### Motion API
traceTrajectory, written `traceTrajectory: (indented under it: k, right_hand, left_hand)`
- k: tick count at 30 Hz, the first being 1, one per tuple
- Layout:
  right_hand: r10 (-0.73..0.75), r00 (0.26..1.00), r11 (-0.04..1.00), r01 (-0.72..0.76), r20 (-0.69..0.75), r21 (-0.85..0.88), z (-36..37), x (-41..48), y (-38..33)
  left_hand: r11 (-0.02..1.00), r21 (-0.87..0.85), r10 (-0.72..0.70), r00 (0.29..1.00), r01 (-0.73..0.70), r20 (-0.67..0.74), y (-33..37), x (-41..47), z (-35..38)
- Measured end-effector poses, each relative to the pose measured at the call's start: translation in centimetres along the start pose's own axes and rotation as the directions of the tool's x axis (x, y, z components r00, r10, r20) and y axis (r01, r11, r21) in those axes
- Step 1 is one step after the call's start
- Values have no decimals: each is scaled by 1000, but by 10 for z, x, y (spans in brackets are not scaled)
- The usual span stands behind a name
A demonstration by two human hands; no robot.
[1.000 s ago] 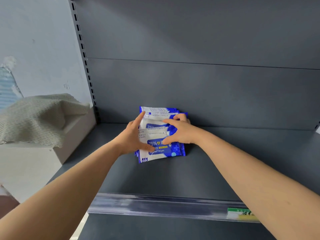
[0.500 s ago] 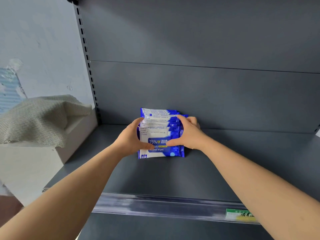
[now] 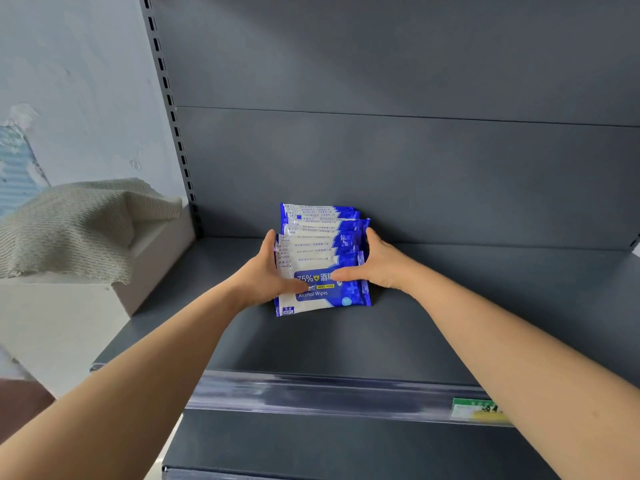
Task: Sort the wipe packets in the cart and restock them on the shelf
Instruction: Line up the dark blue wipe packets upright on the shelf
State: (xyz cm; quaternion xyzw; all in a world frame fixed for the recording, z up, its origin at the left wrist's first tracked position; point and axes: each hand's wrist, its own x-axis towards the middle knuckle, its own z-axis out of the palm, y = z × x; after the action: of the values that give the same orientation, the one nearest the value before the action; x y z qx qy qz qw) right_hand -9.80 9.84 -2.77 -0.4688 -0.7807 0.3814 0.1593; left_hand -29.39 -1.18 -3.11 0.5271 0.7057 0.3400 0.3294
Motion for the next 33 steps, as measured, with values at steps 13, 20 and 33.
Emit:
traceTrajectory:
  k: [13,20,33]
  right_hand:
    - [-183,951,842,20,-249,-540,-50,-101,19]
    - [-177,922,767,-89,-343,-636,-129,-203,103]
    - [33,838,723,-397,-545,-566,-323,-413,344]
  left_hand:
    - [655,678,534,839,-333,-104,73,-23,69]
    - [467,730,672,737,-499,74,151,-45,199]
    - [364,474,787,537,-802,304,320,-106,530]
